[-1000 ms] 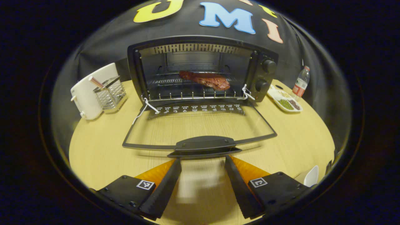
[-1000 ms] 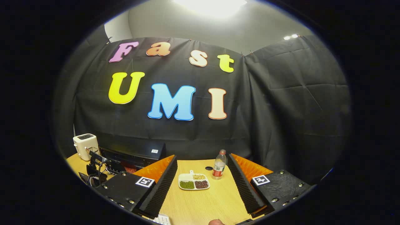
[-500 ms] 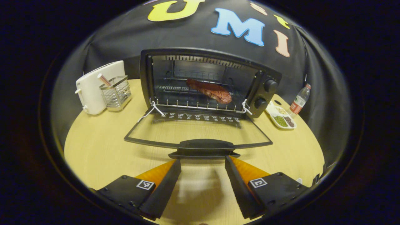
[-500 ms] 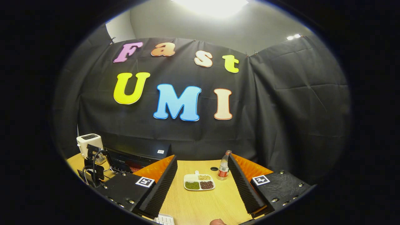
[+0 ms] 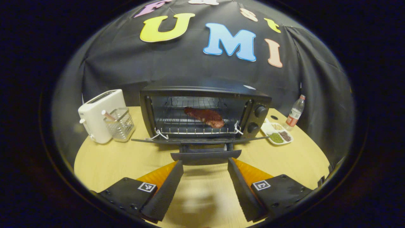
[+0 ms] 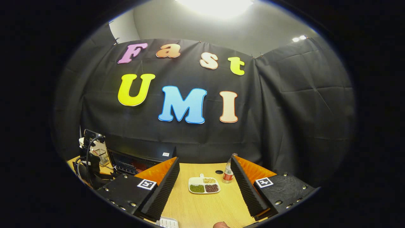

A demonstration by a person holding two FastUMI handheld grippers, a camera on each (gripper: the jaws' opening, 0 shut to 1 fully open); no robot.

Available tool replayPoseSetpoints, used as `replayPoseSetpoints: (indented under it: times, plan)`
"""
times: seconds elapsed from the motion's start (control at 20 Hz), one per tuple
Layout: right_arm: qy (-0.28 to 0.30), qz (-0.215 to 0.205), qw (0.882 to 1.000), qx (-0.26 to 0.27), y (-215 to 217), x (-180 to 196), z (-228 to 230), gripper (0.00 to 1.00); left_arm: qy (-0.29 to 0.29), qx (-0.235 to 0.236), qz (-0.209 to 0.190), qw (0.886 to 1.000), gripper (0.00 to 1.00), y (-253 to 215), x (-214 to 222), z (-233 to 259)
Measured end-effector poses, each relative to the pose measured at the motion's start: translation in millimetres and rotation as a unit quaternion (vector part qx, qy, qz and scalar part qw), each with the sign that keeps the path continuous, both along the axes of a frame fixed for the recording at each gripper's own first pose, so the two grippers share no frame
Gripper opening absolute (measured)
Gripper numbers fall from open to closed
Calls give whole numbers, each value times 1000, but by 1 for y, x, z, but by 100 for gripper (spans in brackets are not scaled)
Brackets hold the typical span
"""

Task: Open the electric oven with the left hand, put the food in, and close the electric oven.

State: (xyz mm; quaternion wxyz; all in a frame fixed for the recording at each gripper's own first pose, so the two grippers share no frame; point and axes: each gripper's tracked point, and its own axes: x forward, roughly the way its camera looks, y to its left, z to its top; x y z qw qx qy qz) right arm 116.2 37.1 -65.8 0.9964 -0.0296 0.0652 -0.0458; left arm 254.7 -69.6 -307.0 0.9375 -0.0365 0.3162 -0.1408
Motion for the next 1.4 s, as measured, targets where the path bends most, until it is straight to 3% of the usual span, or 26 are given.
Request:
replayPoseSetpoints:
  times: [0.2,0.25,0.35,0.6,0.65,0.7,0.85,0.95,1.05,1.2,1.4]
  plan:
    - [0,0,1000,-3,3,2,-1,98,-41,10,-12,999,99,0,33,23]
    - [0,0,1000,-2,4,2,-1,98,-46,11,-13,999,91,0,40,25]
    - [-2,-1,1000,-2,5,3,-1,98,-57,10,-13,998,95,0,52,31]
    - [-6,2,1000,3,9,5,2,98,-74,4,-11,997,91,3,55,46]
    - [-10,4,1000,8,10,5,4,98,-82,-2,-9,997,99,2,52,54]
    - [-14,8,1000,12,11,6,6,98,-92,-4,-5,996,99,4,49,63]
    - [-25,30,999,23,12,3,14,98,-139,3,11,990,99,13,36,111]
    - [-27,49,998,33,11,-1,18,98,-171,12,23,985,91,16,18,143]
    - [-33,67,996,47,9,-7,25,98,-196,12,41,980,97,19,-5,175]
    - [-42,85,994,62,3,-20,33,97,-213,12,74,974,94,28,-42,212]
    - [-35,111,990,82,-4,-37,36,98,-233,22,116,965,98,45,-97,245]
